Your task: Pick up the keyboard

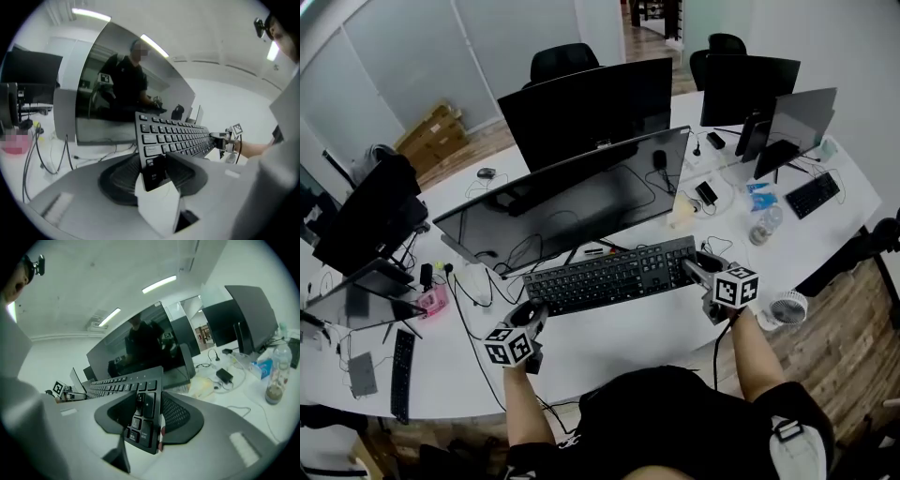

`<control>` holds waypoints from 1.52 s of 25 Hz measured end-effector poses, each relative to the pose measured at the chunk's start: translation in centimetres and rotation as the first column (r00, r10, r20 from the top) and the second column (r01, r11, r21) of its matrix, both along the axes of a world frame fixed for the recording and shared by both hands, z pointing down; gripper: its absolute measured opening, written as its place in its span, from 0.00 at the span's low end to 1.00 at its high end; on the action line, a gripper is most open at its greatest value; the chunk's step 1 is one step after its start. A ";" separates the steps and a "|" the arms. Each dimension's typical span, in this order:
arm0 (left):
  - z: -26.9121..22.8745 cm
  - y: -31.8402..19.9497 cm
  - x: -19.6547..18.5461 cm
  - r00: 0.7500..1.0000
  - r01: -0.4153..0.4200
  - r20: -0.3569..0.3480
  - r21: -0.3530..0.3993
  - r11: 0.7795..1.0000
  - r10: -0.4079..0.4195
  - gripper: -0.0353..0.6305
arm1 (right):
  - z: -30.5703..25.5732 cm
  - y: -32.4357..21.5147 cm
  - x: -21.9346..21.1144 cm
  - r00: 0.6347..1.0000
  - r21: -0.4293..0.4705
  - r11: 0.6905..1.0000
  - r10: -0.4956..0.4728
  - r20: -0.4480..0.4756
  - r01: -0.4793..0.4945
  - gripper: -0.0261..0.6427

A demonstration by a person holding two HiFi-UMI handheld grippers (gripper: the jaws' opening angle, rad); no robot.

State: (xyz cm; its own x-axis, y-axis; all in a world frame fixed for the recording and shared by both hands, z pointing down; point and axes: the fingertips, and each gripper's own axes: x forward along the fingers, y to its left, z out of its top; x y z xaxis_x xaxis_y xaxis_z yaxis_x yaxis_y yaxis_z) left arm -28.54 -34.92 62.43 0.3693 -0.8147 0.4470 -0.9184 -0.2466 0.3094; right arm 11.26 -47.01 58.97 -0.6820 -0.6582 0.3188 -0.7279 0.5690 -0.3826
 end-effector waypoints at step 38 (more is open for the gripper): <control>-24.6 -0.4 -3.5 0.989 -0.016 0.132 0.515 0.857 -0.061 0.38 | -23.4 -1.1 -3.5 0.981 0.435 0.900 -0.087 0.173 0.003 0.28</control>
State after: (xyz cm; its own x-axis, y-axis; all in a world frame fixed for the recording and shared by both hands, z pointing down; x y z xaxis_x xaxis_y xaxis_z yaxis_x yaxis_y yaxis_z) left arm -32.01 -35.35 37.82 0.3135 -0.9496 0.0080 -0.9495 -0.3133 0.0142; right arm 7.78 -48.10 35.54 -0.7328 -0.6692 -0.1230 -0.6383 0.7388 -0.2163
